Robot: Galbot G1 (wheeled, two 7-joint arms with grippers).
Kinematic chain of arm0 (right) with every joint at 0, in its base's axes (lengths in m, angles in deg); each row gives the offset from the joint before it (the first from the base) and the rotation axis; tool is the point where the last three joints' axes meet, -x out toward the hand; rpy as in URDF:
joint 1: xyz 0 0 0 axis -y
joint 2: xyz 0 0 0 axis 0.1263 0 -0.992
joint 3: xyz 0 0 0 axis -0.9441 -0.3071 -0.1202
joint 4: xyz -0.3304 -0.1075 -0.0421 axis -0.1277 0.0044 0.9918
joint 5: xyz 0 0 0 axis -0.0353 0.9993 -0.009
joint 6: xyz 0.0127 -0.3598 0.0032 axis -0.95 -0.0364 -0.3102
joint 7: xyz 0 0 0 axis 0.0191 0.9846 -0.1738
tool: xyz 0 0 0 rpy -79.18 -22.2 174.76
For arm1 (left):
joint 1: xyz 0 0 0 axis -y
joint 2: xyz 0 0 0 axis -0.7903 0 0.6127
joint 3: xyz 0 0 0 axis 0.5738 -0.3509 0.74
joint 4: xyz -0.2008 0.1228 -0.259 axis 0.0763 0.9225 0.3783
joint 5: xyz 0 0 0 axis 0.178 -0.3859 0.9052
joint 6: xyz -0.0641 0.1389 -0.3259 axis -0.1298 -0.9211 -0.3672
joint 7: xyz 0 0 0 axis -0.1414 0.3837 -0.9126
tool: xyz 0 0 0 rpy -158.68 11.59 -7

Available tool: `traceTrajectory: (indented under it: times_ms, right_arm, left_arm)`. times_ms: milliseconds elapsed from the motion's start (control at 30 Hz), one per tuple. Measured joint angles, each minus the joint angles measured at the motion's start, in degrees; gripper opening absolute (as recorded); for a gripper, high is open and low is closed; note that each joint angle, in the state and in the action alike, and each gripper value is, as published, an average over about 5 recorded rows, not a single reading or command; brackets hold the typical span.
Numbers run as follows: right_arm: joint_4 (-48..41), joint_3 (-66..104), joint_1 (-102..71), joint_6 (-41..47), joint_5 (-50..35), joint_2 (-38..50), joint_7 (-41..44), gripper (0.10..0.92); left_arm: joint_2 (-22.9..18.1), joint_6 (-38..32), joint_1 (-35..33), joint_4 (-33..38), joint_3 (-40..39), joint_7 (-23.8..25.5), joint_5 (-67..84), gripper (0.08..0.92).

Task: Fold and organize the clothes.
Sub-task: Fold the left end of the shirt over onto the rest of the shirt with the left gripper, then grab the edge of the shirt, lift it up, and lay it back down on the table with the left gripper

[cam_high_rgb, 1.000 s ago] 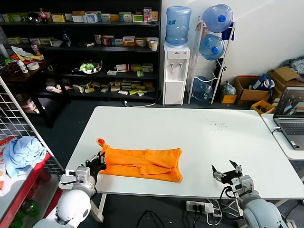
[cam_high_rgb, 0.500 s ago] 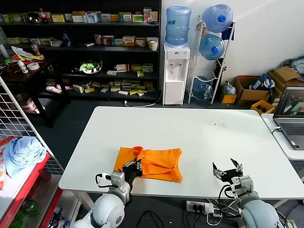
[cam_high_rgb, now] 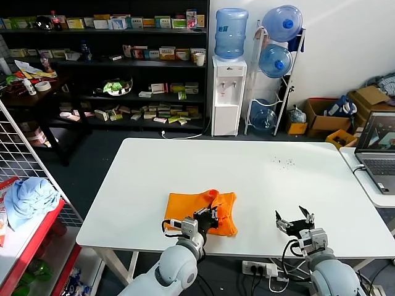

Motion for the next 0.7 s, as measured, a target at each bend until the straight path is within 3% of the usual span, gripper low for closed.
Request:
traceTrajectory:
  times_ms: [367,700]
  right_arm:
    - [-0.12,-0.75,0.54,0.12,0.07,0.17,0.06,0.823]
    - [-0.18,-1.11,0.36,0.23,0.00,0.88,0.46,0.823]
  left_arm:
    - [-1.27,-4.51,0.51,-1.40,-1.29,2.10,-0.39,0.457]
    - [4.15,-7.40,-3.31,3.82,1.52,3.68,2.53,0.742]
